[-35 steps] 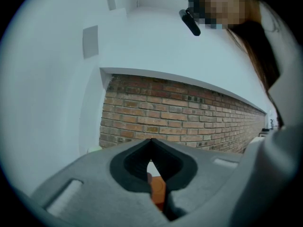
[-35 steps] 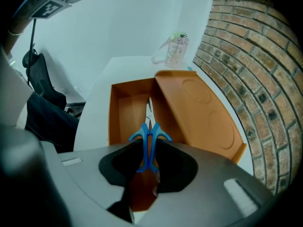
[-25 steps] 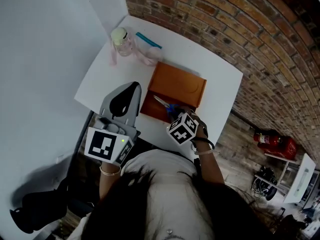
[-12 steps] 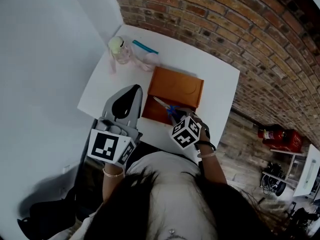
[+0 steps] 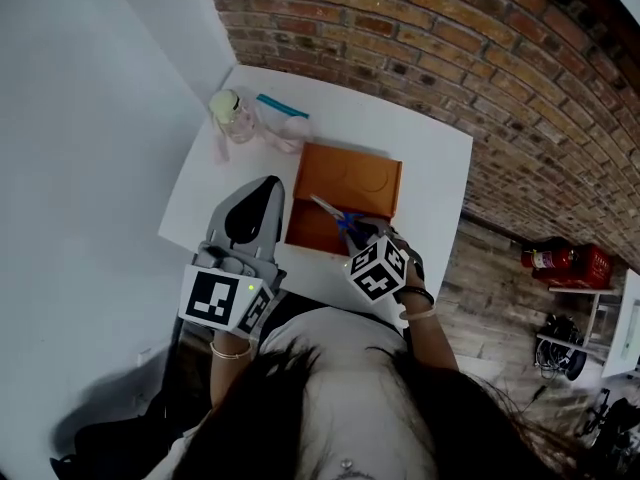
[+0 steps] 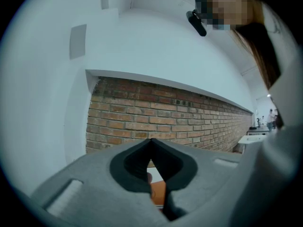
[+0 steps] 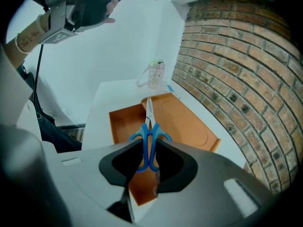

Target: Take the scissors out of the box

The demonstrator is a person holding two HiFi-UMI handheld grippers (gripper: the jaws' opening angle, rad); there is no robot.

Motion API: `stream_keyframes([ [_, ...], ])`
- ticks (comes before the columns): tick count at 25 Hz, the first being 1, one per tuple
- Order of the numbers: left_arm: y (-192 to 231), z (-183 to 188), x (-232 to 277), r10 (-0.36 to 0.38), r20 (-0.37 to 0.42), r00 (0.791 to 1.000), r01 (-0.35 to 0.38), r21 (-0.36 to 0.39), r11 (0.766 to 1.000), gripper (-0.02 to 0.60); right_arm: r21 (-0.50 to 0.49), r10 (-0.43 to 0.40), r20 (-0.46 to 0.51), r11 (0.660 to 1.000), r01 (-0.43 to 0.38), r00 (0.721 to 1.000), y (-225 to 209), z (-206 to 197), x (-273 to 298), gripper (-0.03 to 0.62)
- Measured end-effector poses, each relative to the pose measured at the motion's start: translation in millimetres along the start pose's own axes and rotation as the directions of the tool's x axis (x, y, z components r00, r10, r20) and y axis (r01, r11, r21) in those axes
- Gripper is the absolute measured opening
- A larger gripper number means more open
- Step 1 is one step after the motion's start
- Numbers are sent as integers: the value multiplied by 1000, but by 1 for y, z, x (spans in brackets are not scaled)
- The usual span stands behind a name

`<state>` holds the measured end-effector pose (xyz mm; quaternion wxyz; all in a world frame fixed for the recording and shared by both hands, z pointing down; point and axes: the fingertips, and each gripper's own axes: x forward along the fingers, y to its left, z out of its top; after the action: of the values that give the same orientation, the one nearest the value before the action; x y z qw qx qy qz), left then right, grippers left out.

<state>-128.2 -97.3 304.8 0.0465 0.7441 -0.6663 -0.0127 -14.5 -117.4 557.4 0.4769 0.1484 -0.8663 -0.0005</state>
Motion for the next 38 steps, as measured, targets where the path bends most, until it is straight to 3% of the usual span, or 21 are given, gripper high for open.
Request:
stream_keyframes([
  [16,-12,4,17,-86,4,996,86,7,996,0,144,-106,107,985,90,989,-28,17,-34,97],
  [38,-44,6,42,-234,6,972,234,13,972,0,299,-276,214,932,206,937,-60,28,-88,97],
])
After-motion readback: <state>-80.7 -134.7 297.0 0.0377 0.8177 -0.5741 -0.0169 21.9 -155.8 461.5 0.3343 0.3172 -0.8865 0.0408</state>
